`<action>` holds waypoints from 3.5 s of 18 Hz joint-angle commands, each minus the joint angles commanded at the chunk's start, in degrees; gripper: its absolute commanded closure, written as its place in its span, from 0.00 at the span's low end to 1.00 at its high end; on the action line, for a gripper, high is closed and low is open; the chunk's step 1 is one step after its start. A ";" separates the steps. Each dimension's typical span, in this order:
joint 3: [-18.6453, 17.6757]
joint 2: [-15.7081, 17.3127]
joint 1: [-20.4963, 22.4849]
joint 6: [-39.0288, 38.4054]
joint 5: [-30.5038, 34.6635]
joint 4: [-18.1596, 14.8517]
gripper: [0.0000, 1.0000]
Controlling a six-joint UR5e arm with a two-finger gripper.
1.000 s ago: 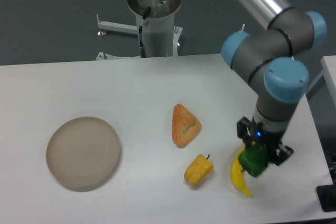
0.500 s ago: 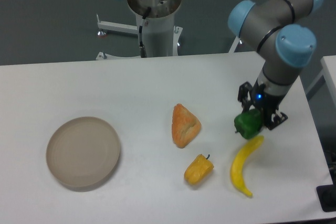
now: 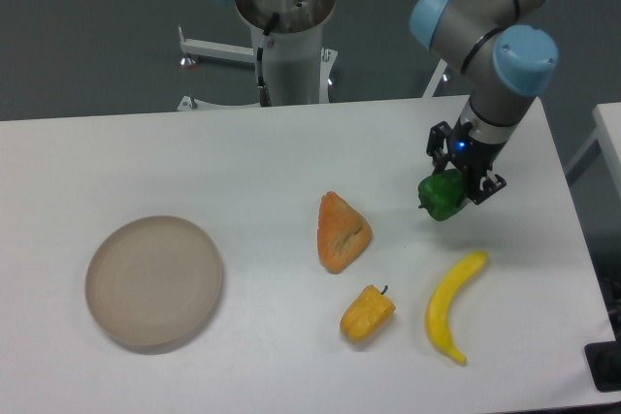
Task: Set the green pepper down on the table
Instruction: 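Lift the green pepper and carry it toward the bread roll, then hold the green pepper low above the table beside the bread roll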
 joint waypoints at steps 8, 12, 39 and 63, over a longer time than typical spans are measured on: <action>-2.99 0.88 0.26 -1.06 -3.17 -0.35 0.55; -4.22 1.05 -0.17 -2.46 -2.65 -0.44 0.55; -6.33 1.06 -0.62 -3.52 -0.18 0.09 0.50; -6.33 0.97 -0.70 -3.34 2.36 0.26 0.25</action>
